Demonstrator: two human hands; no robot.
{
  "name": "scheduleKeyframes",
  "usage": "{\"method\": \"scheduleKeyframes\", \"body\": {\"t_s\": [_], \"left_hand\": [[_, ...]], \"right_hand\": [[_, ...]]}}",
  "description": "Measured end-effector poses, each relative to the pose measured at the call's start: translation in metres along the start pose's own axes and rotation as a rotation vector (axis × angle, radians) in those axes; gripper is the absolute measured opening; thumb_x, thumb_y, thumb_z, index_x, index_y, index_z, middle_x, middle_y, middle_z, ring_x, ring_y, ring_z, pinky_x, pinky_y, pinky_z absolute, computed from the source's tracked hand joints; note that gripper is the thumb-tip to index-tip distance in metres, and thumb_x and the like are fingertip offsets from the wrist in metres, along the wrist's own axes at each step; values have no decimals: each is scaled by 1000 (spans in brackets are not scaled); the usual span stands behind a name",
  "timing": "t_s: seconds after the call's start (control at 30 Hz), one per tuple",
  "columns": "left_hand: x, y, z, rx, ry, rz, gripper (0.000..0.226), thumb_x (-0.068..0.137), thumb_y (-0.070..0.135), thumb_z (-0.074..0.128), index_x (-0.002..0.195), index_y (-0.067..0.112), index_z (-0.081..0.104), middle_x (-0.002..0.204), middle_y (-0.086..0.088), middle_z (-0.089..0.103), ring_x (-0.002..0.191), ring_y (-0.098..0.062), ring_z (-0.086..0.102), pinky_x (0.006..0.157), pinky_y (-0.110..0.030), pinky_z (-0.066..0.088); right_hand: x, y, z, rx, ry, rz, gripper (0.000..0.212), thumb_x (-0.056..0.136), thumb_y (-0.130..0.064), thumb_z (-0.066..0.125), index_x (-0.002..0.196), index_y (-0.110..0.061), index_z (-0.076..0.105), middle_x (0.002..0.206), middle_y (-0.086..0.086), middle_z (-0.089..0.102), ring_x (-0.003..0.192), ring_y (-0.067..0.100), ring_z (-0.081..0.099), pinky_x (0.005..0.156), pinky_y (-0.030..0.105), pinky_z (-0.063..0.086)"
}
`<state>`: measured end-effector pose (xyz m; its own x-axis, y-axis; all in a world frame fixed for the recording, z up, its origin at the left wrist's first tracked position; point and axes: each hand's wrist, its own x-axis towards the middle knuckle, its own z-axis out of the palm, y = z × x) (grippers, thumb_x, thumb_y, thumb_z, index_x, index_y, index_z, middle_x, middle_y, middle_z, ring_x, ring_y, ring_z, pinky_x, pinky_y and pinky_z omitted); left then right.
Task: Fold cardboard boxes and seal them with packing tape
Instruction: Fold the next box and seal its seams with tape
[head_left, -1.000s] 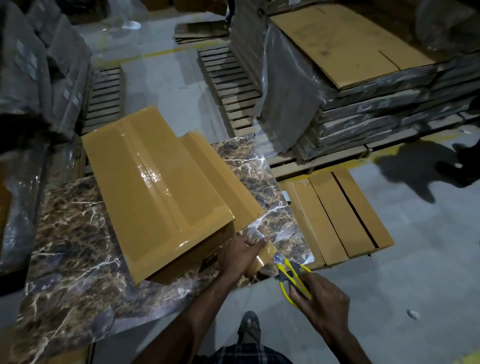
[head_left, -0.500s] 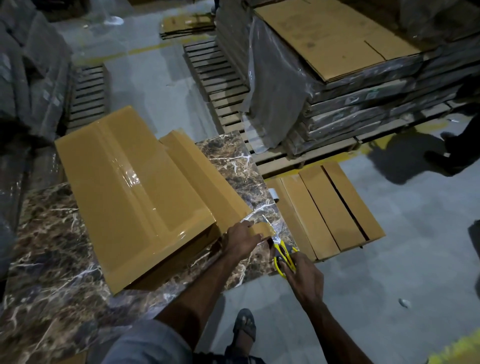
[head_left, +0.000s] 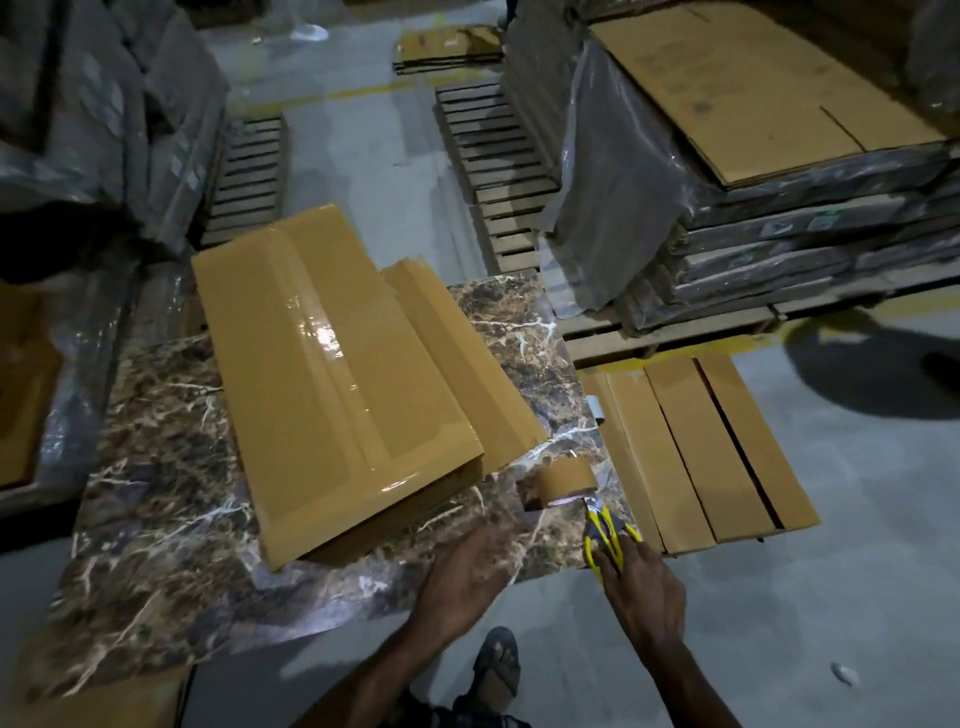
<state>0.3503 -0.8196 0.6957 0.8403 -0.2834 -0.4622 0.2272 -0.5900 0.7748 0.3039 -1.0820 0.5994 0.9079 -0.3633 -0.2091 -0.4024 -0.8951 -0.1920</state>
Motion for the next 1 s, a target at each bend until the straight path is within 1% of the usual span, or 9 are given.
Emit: {"method": "scheduleKeyframes", "body": {"t_s": [0.1, 0.2, 0.27, 0.33, 0.4, 0.5, 0.77, 0.9, 1.0], "left_hand": [[-51, -6, -29, -101, 109, -113, 17, 95, 25, 75, 107, 38, 74, 101, 26, 76, 98, 9, 68, 87, -26, 58], [-91, -11, -62, -157, 487, -158, 21, 91, 16, 79, 88, 37, 78, 89, 26, 75, 85, 5, 69, 73, -11, 51], [-102, -13, -81, -229, 912, -152, 20, 90, 10, 79, 96, 30, 77, 95, 15, 76, 88, -5, 69, 72, -9, 48], [-100, -18, -101, -345, 1163, -199, 24, 95, 14, 74, 118, 16, 70, 116, -7, 71, 105, -25, 65, 86, -26, 48], [-90, -22, -118, -459, 1166, -299, 40, 102, 27, 64, 139, 14, 57, 139, -11, 60, 123, -29, 57, 97, -42, 47], [-71, -23, -128, -631, 999, -321, 45, 111, 33, 46, 152, 14, 48, 150, -9, 52, 122, -20, 51, 94, -34, 40], [-75, -41, -141, -959, 998, -343, 48, 113, 40, 38, 159, 26, 41, 161, 4, 41, 148, -23, 39, 110, -37, 35], [-91, -71, -163, -930, 964, -149, 42, 114, 31, 37, 154, 34, 46, 154, 18, 43, 144, -8, 38, 118, -44, 36], [-110, -114, -187, -713, 813, 62, 36, 113, 19, 39, 138, 27, 63, 150, 11, 54, 143, -13, 47, 117, -46, 40]], "right_hand": [[-6, -10, -23, 50, 13, 53, 45, 100, -58, 49, 128, -29, 68, 112, 2, 73, 102, 28, 68, 72, 38, 54], [-14, -50, -52, 313, 165, -5, 33, 97, -42, 64, 123, -25, 73, 111, 0, 75, 100, 25, 71, 76, 36, 56], [-13, -93, -76, 566, 229, -79, 35, 96, -41, 67, 125, -23, 73, 118, -3, 75, 106, 18, 70, 84, 36, 58], [-4, -139, -100, 774, 180, -185, 47, 101, -50, 60, 137, -21, 66, 134, -6, 67, 121, 12, 62, 97, 36, 53], [12, -180, -114, 892, 72, -238, 55, 104, -56, 51, 149, -23, 55, 147, -7, 58, 132, 12, 55, 106, 37, 47], [34, -222, -112, 920, -139, -216, 66, 104, -64, 39, 154, -21, 48, 154, -2, 52, 143, 20, 45, 120, 45, 36], [-9, -240, -91, 1020, -108, -105, 57, 106, -54, 34, 146, -20, 59, 143, -1, 61, 135, 19, 54, 107, 31, 40], [-44, -231, -70, 1023, -171, -302, 50, 105, -60, 34, 154, -47, 41, 155, -29, 40, 145, -5, 37, 117, 29, 30], [-41, -203, -76, 840, -112, -557, 50, 103, -32, 40, 152, -43, 47, 160, -23, 40, 148, 1, 37, 116, 31, 35]]}}
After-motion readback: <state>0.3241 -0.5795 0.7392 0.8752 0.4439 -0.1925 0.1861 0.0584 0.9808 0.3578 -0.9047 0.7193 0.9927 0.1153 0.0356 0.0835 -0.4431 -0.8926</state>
